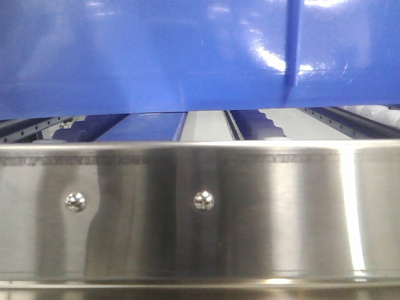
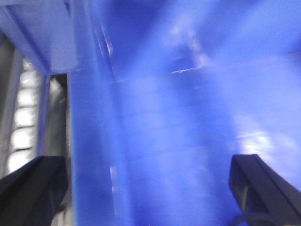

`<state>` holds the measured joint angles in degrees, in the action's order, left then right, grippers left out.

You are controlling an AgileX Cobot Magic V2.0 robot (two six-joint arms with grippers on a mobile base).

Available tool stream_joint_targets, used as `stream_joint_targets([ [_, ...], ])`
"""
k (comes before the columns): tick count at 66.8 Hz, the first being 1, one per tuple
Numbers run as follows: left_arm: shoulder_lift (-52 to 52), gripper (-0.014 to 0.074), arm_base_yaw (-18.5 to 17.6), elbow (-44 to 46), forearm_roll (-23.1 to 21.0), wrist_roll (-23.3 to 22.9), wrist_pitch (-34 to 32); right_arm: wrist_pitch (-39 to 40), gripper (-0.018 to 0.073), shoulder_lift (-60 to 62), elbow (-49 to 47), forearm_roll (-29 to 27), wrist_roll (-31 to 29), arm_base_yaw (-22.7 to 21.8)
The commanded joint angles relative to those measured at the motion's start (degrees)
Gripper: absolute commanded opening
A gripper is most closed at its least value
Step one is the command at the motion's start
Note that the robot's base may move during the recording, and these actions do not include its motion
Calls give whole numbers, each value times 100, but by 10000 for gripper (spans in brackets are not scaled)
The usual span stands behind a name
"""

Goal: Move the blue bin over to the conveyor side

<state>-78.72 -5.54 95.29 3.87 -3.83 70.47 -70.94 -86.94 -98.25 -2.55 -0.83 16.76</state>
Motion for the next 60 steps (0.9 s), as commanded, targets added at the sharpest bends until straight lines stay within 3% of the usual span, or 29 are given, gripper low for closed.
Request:
stream_joint_targets([
  [1, -25, 599, -26, 17, 233, -137, -51, 98, 559, 27, -52, 30, 29, 7],
  [25, -274, 599, 554, 17, -197, -63, -51, 98, 559, 27, -52, 18, 29, 7],
  [33, -390, 599, 582, 17, -240, 16, -51, 98, 559, 27, -52, 18, 29, 7],
  [42, -498, 599, 582, 17, -573, 77, -51, 98, 559, 27, -52, 18, 29, 7],
  [60, -653, 599, 582, 17, -572, 77, -51, 98, 559, 27, -52, 18, 29, 7],
])
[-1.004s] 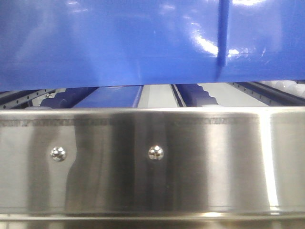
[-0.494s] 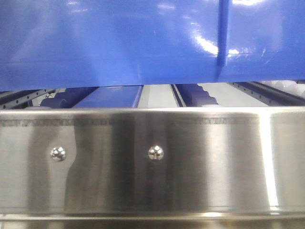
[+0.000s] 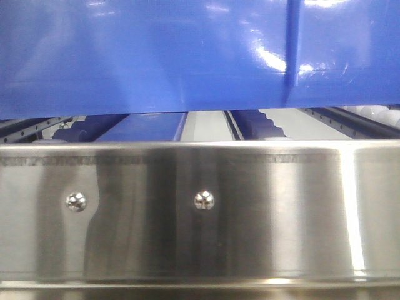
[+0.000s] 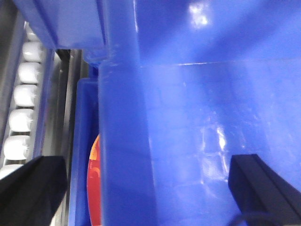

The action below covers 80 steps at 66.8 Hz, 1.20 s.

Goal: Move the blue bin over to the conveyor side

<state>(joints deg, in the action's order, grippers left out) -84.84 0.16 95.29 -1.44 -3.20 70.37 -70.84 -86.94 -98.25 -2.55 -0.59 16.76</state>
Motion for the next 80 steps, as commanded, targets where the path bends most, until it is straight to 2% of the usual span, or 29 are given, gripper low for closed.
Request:
stream_joint_targets([
  [1, -42, 599, 12, 17, -40, 15, -40, 87, 559, 27, -52, 18, 4, 7],
  [42, -136, 599, 12, 17, 109, 15, -40, 87, 559, -195, -52, -23, 59, 7],
  [48, -136, 575, 12, 17, 144, 15, -40, 87, 496, -195, -52, -35, 59, 7],
  [52, -136, 498, 12, 17, 187, 15, -40, 87, 396, -195, -52, -35, 59, 7],
  [55, -136, 429, 12, 17, 202, 15, -40, 87, 272, -195, -52, -35, 59, 7],
  [58, -136, 306, 12, 17, 234, 15, -40, 87, 170, -195, -52, -35, 102, 7],
  [60, -136, 246, 12, 17, 234, 15, -40, 87, 64, -195, -52, -35, 114, 7],
  [61, -136, 182, 12, 17, 234, 15, -40, 87, 20, -195, -52, -35, 114, 7],
  [64, -136, 66, 12, 17, 234, 15, -40, 87, -81, -195, -52, -35, 114, 7],
  [65, -136, -9, 12, 17, 234, 15, -40, 87, -110, -195, -52, -35, 126, 7],
  [67, -136, -58, 12, 17, 234, 15, -40, 87, -101, -195, -52, -35, 140, 7],
  [72, -136, 22, 12, 17, 245, 15, -40, 87, -68, -195, -52, -35, 153, 7],
  [80, -136, -20, 12, 17, 297, 15, -40, 87, -78, -195, -52, -35, 153, 7],
])
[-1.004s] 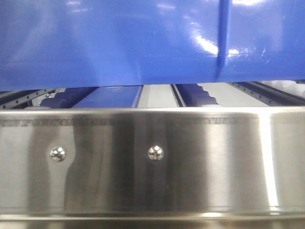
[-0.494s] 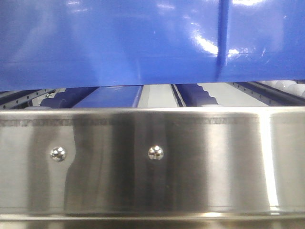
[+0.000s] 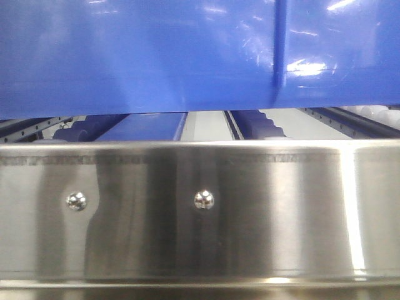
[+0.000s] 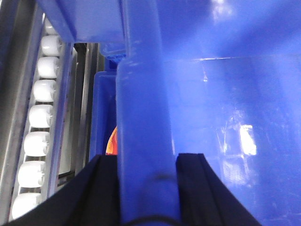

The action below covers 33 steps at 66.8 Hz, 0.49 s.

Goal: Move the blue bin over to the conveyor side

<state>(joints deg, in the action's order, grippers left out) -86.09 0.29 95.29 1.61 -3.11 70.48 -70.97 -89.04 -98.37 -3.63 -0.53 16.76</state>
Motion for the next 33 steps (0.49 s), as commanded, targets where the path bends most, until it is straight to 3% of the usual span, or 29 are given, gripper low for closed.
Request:
stream_joint_targets([
  [1, -10, -20, 0, 17, -8, 6, -52, 100, -78, 26, -41, 73, 147, 7],
  [22, 446, -17, -94, 37, -8, 6, -52, 202, -78, 630, -41, 133, 158, 7],
  [33, 854, -17, -530, 41, -8, 6, -52, 100, -78, 1117, -41, 463, 294, 7],
])
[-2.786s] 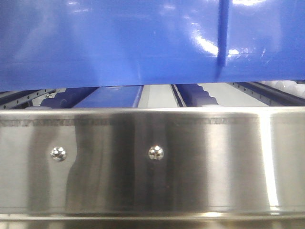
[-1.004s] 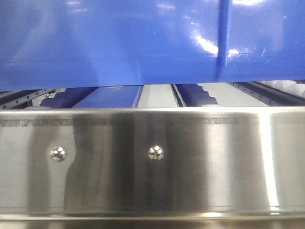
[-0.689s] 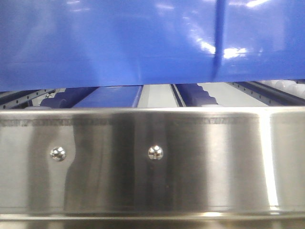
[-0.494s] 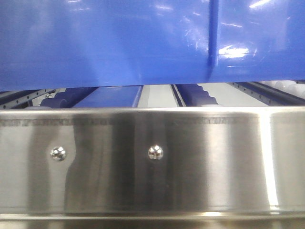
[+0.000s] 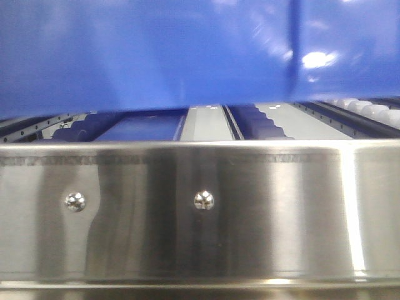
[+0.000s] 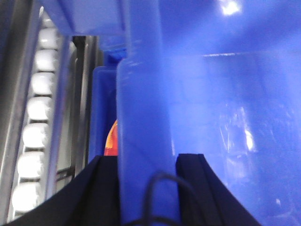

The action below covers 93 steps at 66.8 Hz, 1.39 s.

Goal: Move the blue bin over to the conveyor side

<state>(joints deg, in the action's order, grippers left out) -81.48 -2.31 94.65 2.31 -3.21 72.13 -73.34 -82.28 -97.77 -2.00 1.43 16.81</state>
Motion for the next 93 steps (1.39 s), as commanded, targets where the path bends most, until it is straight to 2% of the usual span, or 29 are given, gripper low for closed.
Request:
stream_joint_targets([
  [1, 426, -17, -323, 118, -65, 16, -217, 338, -78, 487, -100, 331, 98, 1],
  [16, 578, -17, -1142, 666, 437, -436, -217, 338, -78, 1101, -100, 469, 108, 1],
  [26, 626, -17, -1411, 1042, 637, -583, -217, 338, -78, 1302, -100, 507, 108, 1],
  [42, 626, -17, -1435, 1109, 883, -615, -217, 338, -78, 1321, -89, 683, 279, -9],
  [93, 615, -17, -1435, 1099, 887, -615, -217, 338, -78, 1313, -89, 683, 370, -9],
])
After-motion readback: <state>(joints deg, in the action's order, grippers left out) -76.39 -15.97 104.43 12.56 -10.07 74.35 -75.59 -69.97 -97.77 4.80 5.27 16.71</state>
